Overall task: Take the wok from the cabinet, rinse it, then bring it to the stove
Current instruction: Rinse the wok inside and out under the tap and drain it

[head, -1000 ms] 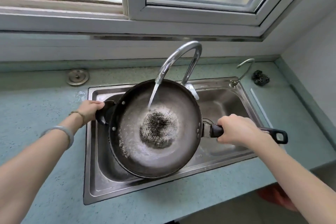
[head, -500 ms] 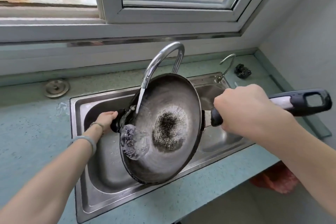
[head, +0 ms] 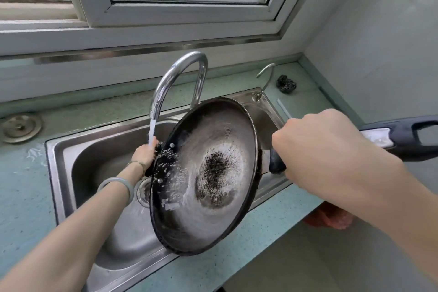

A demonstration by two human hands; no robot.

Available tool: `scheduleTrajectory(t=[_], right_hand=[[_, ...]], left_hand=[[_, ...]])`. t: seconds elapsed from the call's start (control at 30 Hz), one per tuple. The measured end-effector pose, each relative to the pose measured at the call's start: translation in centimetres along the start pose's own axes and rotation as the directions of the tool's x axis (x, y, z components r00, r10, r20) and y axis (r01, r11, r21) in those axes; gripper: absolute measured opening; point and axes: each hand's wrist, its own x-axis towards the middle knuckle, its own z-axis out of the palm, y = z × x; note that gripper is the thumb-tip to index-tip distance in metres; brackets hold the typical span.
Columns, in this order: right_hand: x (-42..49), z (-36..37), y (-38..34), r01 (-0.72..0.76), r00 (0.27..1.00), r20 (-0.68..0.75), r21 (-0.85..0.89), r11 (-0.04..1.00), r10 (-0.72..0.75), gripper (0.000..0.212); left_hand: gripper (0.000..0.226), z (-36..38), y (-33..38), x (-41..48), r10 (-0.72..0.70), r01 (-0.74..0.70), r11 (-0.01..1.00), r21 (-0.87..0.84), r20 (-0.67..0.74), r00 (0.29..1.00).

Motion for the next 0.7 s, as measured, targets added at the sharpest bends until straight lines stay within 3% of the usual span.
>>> scheduleTrajectory(t=[0.13, 0.53, 0.7], right_hand=[[-0.5, -0.1, 0.5, -0.014, 1.000, -0.004, 0.013, 1.000, 0.014, 0.038], [-0.3, 0.8, -0.1, 0.010, 1.000, -0.022, 0.043, 0.999, -0.009, 0.040], [-0.4, 1.2, 0.0, 0.028, 0.999, -0.032, 0.040, 0.999, -0.027, 0.031]], left_hand=[[0.069, 0.2, 0.0, 0.5, -0.060, 0.062, 0.998, 0.030, -0.080, 0.995], [0.073, -1.7, -0.9, 0.9, -0.097, 0.095, 0.990, -0.108, -0.013, 0.995], [0.074, -3.0, -0.9, 0.3, -0.082, 0.081, 0.986, -0.148, 0.000, 0.997]])
